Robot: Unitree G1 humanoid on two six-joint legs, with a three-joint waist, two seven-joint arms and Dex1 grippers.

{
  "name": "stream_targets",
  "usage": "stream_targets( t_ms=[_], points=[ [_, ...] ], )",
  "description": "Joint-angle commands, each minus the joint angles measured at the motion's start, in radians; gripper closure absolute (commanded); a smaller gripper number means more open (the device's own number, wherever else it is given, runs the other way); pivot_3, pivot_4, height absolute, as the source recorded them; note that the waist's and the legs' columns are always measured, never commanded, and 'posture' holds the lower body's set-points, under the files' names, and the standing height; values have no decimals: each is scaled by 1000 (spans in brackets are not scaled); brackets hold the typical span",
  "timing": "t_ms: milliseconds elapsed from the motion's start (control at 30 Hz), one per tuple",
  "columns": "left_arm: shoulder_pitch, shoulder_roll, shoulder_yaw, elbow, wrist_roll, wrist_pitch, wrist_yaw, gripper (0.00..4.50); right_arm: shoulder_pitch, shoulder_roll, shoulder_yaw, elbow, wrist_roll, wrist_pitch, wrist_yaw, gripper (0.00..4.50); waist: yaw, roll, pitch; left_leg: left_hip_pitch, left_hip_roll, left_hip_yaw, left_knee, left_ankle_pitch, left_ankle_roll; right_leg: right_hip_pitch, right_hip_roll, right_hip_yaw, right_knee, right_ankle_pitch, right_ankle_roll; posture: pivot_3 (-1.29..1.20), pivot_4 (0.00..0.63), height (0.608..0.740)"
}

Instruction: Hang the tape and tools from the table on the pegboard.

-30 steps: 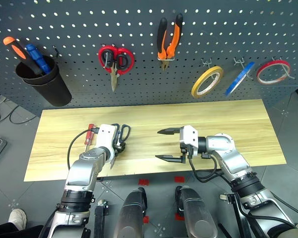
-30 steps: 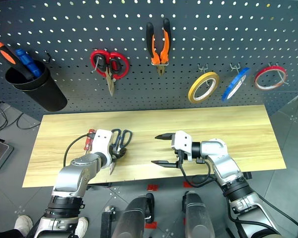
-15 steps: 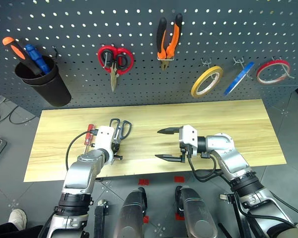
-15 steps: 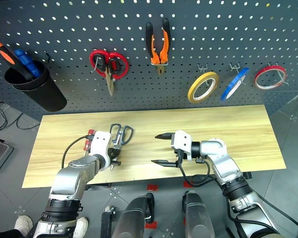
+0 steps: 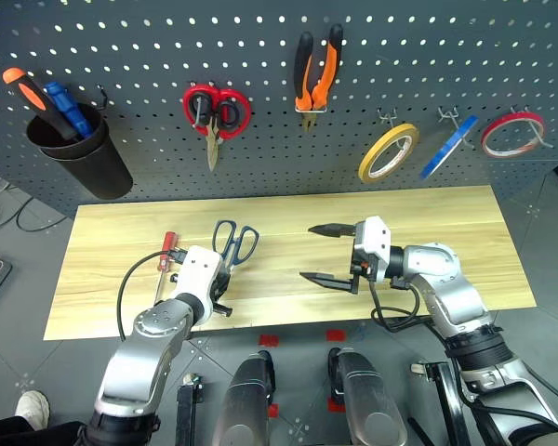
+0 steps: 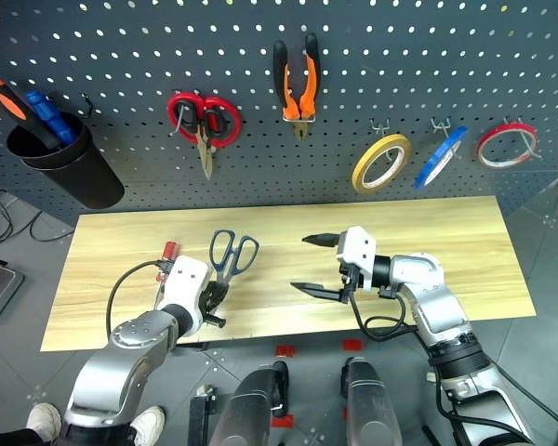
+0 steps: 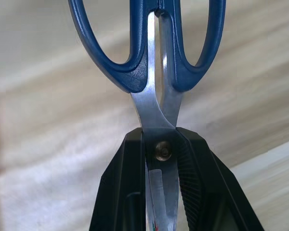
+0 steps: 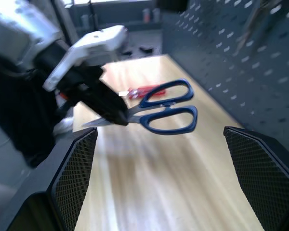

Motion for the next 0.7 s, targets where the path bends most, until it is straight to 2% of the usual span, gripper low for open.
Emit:
stream_targets(
  t_ms=[33,200,400,700],
  points=[
    [59,6,-39,-139,7,-90,-17,3887,28,14,-60,-121,87,81,-63,0,0,0,-1,0,0,0,0,0,0,0,0,0,0,0,0,-140,299,740],
    [82,17,-87,-166,62,-254,-16,3887,44,40,-90,-196,139,129,-120,0,0,-1,-13,-3,0,-1,1,1,-1,-2,0,-1,1,0,0,-149,259,740],
    [-27,-25,-49,-102,89,-338,29,3887,25,83,-117,-236,187,169,-195,0,-1,-2,-47,-11,-1,-1,2,1,-1,-10,2,-2,3,0,0,-162,226,740],
    [-103,-21,9,-63,107,-439,30,3887,-28,102,-148,-220,199,146,-232,0,-2,-7,-81,-11,-1,0,3,2,-1,-10,2,-1,3,0,0,-172,198,740]
  ],
)
